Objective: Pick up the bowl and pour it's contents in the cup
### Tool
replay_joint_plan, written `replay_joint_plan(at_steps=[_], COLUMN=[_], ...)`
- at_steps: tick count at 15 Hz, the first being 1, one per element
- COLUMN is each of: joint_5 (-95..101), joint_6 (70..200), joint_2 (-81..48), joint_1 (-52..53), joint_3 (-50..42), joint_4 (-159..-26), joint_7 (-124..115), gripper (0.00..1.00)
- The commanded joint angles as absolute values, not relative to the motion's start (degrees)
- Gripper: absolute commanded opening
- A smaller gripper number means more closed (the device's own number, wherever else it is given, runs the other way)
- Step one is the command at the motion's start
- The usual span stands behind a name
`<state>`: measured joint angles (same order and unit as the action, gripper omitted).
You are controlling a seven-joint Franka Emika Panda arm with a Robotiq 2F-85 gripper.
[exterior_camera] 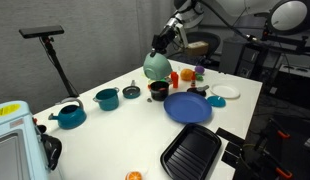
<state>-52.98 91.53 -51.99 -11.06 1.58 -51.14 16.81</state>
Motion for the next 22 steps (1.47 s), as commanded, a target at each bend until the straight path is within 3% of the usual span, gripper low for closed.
replay_joint_plan(at_steps=[1, 13, 14, 22], joint_5=[-47.10, -29.22, -25.48, -15.26], joint_6=[91.81, 100.32, 102.29, 115.46], joint_2=[-48.56, -39.55, -38.93, -35.82], joint_1=[-7.52, 4.79, 3.05, 4.16], joint_3=[-0.04, 0.43, 4.96, 11.16], joint_4=[-51.31, -65.35, -67.15, -82.46], joint_7=[20.77, 41.58, 42.22, 49.67], gripper=[0.02, 0.02, 0.02, 0.02])
